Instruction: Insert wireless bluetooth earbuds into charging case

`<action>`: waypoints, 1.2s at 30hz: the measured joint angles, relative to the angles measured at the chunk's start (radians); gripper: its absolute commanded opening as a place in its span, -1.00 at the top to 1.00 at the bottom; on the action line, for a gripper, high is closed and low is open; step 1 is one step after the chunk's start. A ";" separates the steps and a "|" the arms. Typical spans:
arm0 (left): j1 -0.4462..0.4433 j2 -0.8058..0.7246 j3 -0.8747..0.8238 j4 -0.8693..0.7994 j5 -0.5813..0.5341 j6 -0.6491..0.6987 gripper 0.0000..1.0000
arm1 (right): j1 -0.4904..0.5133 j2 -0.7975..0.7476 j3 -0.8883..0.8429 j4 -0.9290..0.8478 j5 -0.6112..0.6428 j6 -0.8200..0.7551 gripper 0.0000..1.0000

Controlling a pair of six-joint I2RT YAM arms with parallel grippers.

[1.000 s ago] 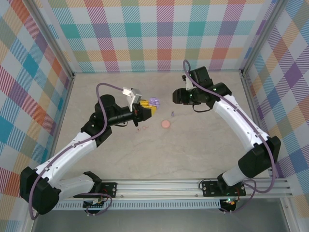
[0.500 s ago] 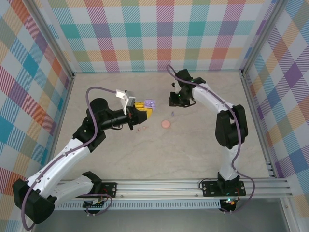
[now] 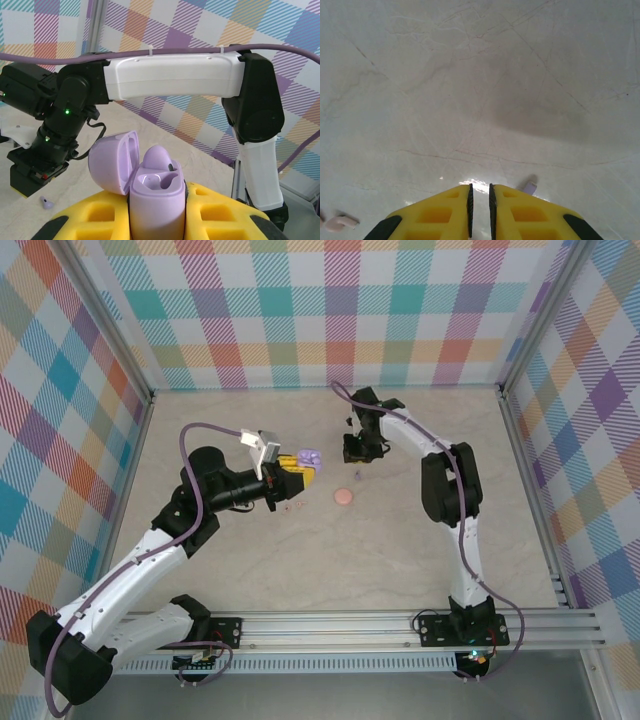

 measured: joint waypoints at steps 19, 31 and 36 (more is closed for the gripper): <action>0.000 -0.001 -0.007 0.000 0.000 0.000 0.79 | -0.005 0.087 0.057 -0.095 0.068 -0.022 0.65; 0.000 -0.001 -0.007 0.023 0.001 0.000 0.79 | -0.005 0.040 -0.020 -0.102 0.105 -0.038 0.61; 0.000 0.001 -0.007 0.023 0.001 0.000 0.79 | -0.005 0.022 -0.050 -0.117 0.114 -0.039 0.58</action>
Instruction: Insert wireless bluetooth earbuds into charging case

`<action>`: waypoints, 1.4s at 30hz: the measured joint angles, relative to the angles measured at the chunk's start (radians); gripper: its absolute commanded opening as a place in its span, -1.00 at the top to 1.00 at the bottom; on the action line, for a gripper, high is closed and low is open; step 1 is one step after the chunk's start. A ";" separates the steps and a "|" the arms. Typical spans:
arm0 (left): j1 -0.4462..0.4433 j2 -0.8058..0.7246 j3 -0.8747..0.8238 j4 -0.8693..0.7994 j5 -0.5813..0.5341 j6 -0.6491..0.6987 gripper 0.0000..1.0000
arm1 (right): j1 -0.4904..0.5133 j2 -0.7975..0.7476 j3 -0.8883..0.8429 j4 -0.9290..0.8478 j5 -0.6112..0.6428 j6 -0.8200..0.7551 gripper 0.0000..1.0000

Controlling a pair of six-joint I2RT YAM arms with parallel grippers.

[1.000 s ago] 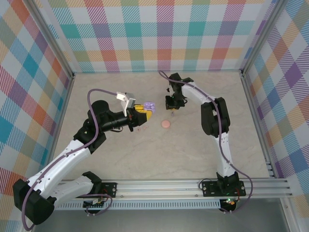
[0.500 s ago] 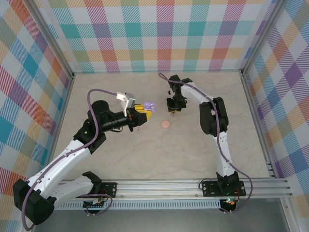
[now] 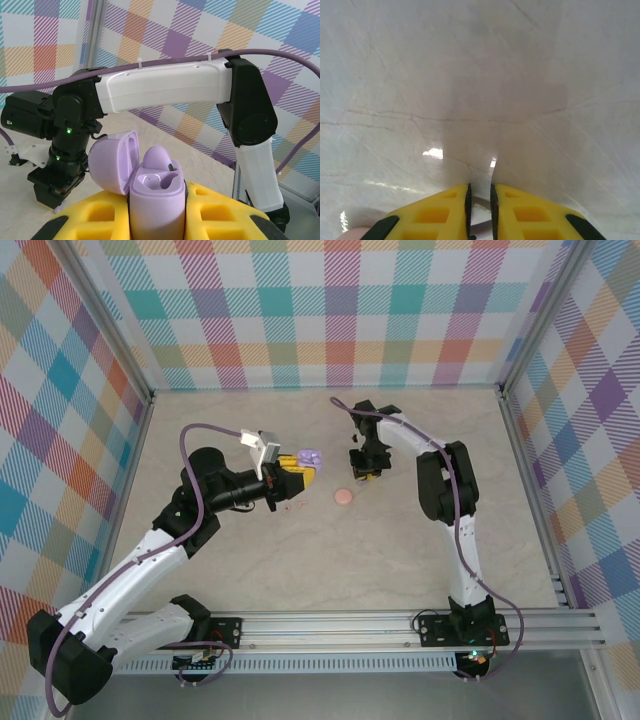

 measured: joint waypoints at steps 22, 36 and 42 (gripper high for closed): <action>0.000 0.002 0.000 0.000 0.000 -0.003 0.79 | -0.024 -0.024 -0.039 -0.024 0.047 0.077 0.63; -0.001 0.002 0.000 0.000 0.000 -0.003 0.79 | -0.018 -0.048 -0.084 -0.031 -0.014 -0.014 0.65; -0.002 0.002 -0.004 0.000 0.000 -0.003 0.79 | -0.012 -0.071 -0.122 -0.042 -0.014 -0.029 0.65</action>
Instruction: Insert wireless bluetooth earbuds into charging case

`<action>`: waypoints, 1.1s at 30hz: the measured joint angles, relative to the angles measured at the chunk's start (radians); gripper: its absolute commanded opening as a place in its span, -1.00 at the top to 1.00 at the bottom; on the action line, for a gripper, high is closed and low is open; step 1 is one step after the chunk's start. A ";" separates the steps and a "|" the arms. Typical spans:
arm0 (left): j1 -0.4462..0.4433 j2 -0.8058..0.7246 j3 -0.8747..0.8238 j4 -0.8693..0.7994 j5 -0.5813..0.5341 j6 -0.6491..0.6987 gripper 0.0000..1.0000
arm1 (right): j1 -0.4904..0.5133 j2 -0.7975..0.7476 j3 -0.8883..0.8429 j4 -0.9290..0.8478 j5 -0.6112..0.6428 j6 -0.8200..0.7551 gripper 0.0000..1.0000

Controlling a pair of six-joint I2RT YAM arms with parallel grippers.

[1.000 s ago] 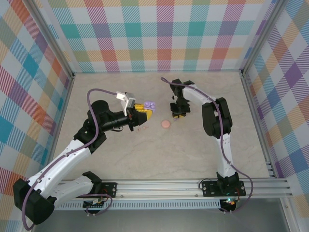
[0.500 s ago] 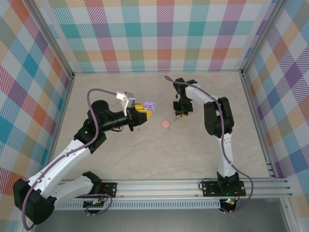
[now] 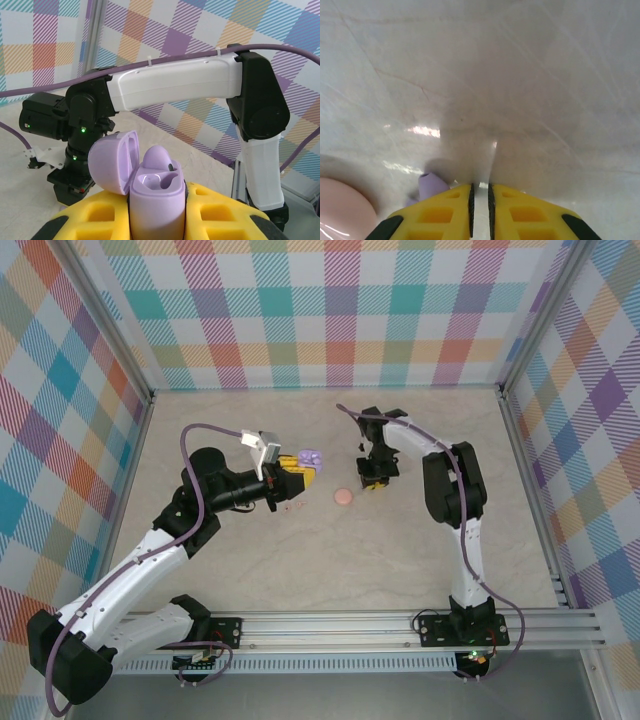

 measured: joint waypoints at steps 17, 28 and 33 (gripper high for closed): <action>-0.006 0.000 -0.008 -0.001 0.000 0.000 0.79 | 0.000 -0.121 -0.031 0.007 -0.032 0.093 0.17; -0.006 0.000 -0.008 -0.001 0.000 0.000 0.79 | 0.000 -0.164 -0.117 0.093 -0.170 0.251 -0.02; -0.006 0.000 -0.008 -0.001 0.001 0.000 0.79 | 0.002 -0.164 -0.137 0.122 -0.199 0.307 -0.01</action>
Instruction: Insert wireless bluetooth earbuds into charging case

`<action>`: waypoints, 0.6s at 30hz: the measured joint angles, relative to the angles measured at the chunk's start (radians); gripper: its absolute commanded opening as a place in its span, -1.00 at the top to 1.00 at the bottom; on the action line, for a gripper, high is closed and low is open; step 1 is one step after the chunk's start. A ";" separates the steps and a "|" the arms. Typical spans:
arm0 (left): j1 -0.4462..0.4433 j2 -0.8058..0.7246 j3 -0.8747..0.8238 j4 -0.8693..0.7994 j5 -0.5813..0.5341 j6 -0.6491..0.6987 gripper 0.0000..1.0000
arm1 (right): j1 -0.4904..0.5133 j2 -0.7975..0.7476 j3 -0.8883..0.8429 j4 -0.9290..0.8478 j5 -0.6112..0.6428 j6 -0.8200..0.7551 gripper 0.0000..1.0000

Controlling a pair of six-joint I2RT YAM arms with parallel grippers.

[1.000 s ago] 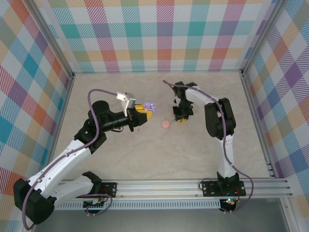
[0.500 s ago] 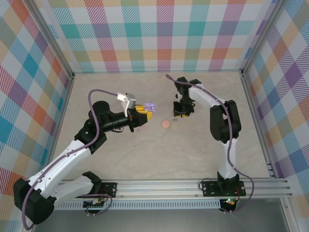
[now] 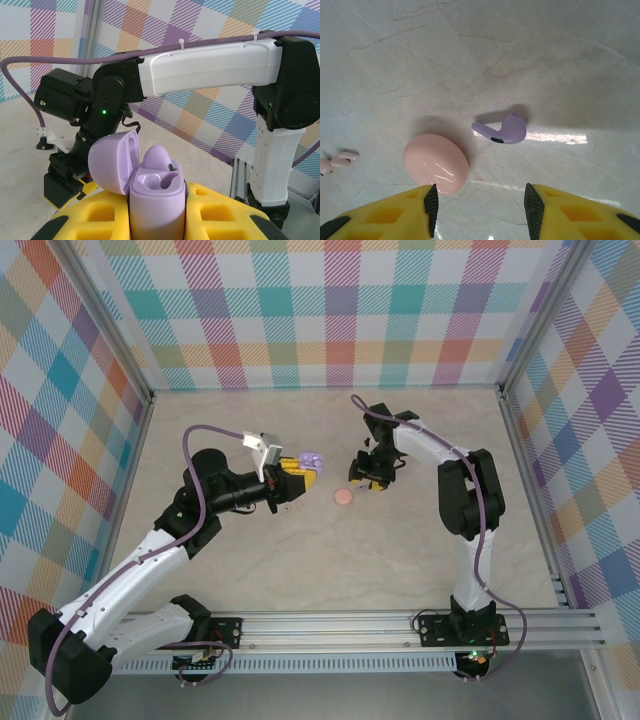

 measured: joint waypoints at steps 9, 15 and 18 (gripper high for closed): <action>0.000 0.000 -0.001 0.000 0.000 0.000 0.79 | 0.011 0.036 0.000 0.029 -0.008 0.041 -0.01; 0.000 0.000 -0.003 0.000 0.000 0.000 0.80 | 0.013 0.063 0.000 0.031 -0.008 0.050 -0.01; 0.000 0.000 -0.006 0.000 0.000 0.000 0.79 | 0.016 0.072 0.001 0.032 -0.008 0.056 -0.01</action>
